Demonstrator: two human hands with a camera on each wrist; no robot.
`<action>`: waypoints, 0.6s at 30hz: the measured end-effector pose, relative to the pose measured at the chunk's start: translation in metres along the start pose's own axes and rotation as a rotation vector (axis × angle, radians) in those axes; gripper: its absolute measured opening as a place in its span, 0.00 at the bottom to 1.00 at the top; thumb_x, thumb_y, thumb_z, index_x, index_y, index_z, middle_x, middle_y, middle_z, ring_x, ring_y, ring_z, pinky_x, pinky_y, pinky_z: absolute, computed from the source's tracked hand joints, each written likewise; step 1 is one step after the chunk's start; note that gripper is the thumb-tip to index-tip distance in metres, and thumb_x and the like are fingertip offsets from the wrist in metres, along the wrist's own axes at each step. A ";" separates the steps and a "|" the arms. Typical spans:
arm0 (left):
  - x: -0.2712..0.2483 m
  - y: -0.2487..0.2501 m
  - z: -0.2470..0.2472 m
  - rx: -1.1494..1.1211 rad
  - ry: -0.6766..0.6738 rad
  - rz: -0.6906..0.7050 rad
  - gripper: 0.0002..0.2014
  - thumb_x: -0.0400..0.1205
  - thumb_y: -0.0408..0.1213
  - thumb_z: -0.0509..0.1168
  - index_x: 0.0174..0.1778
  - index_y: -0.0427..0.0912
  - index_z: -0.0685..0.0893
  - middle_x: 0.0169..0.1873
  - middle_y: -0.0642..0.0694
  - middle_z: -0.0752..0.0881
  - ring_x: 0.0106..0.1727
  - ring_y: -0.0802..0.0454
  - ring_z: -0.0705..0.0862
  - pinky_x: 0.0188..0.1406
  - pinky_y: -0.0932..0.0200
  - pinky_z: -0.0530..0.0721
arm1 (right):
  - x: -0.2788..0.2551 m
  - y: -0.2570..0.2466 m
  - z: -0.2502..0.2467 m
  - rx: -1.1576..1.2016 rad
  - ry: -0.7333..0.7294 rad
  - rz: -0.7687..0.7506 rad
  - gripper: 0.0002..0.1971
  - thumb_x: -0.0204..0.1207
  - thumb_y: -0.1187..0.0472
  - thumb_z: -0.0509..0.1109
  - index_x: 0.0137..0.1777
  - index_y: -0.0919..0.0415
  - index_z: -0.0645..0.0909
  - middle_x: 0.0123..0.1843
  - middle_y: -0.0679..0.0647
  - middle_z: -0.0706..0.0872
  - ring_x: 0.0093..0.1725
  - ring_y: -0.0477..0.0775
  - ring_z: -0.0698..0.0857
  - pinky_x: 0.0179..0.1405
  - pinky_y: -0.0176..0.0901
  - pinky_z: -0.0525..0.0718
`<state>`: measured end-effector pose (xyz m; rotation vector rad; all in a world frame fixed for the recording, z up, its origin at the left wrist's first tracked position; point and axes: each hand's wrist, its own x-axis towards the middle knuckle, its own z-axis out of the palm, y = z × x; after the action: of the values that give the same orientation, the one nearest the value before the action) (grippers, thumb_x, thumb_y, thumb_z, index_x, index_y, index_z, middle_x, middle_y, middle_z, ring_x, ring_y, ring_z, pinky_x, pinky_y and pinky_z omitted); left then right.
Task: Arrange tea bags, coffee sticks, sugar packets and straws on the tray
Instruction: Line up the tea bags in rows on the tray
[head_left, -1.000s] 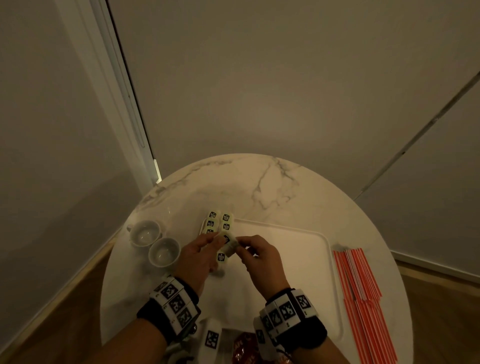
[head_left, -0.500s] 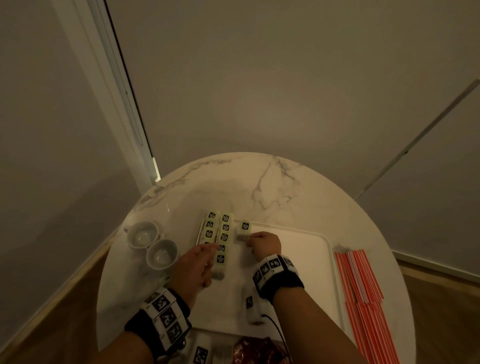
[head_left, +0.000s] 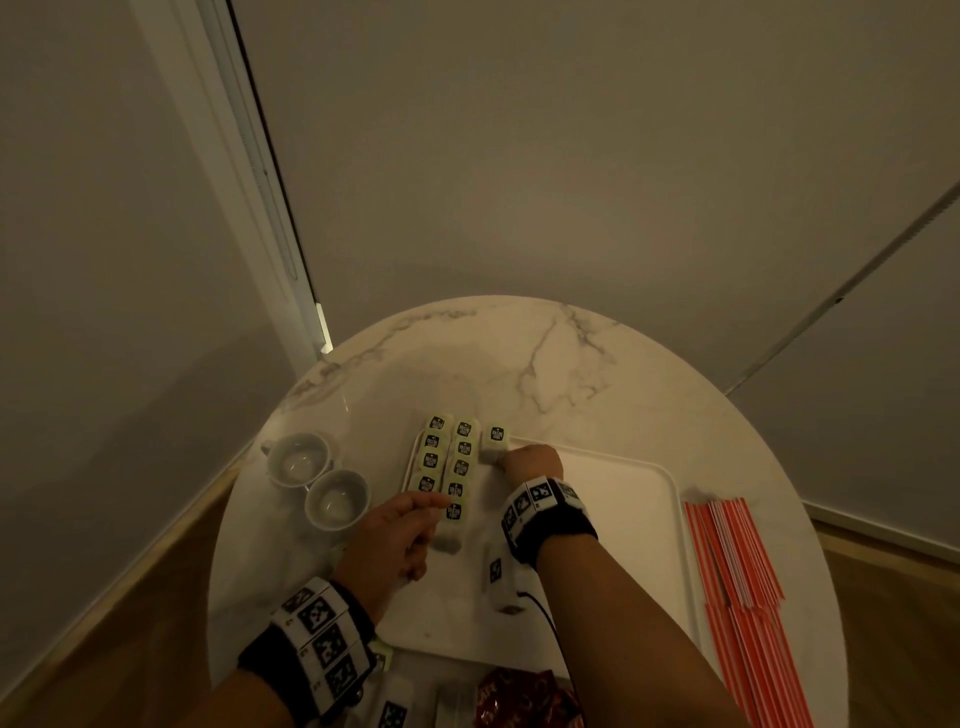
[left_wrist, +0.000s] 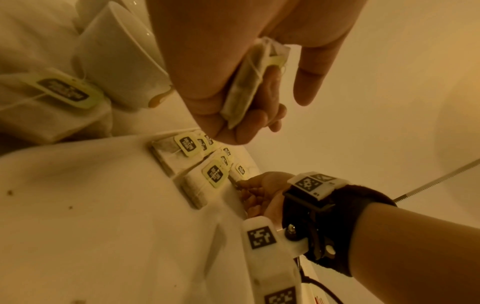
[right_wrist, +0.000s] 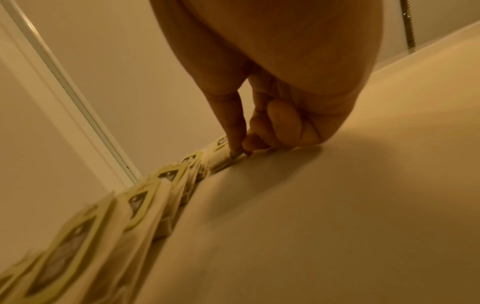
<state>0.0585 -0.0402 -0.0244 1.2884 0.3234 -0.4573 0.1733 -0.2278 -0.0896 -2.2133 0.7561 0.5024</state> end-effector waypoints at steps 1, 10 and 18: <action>0.000 0.000 0.000 0.003 -0.004 0.000 0.10 0.83 0.28 0.59 0.54 0.35 0.85 0.27 0.46 0.74 0.19 0.57 0.61 0.20 0.61 0.64 | 0.002 -0.001 0.000 0.005 -0.002 0.004 0.16 0.79 0.57 0.66 0.31 0.63 0.77 0.37 0.58 0.81 0.33 0.55 0.77 0.29 0.40 0.71; 0.001 0.006 0.004 -0.039 -0.022 -0.020 0.12 0.82 0.23 0.56 0.58 0.33 0.81 0.29 0.44 0.72 0.20 0.56 0.62 0.24 0.59 0.65 | 0.003 -0.002 -0.002 0.074 -0.027 0.019 0.12 0.78 0.58 0.68 0.47 0.68 0.85 0.47 0.63 0.87 0.46 0.62 0.85 0.43 0.46 0.81; -0.001 0.035 0.019 -0.430 -0.067 0.024 0.21 0.79 0.23 0.47 0.61 0.33 0.80 0.43 0.34 0.86 0.44 0.39 0.84 0.49 0.45 0.79 | -0.048 -0.008 -0.021 0.489 -0.029 -0.120 0.15 0.78 0.52 0.69 0.48 0.66 0.82 0.38 0.57 0.83 0.34 0.56 0.81 0.31 0.46 0.78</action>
<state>0.0744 -0.0515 0.0107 0.8555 0.3283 -0.3843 0.1448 -0.2214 -0.0457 -1.7772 0.6451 0.2542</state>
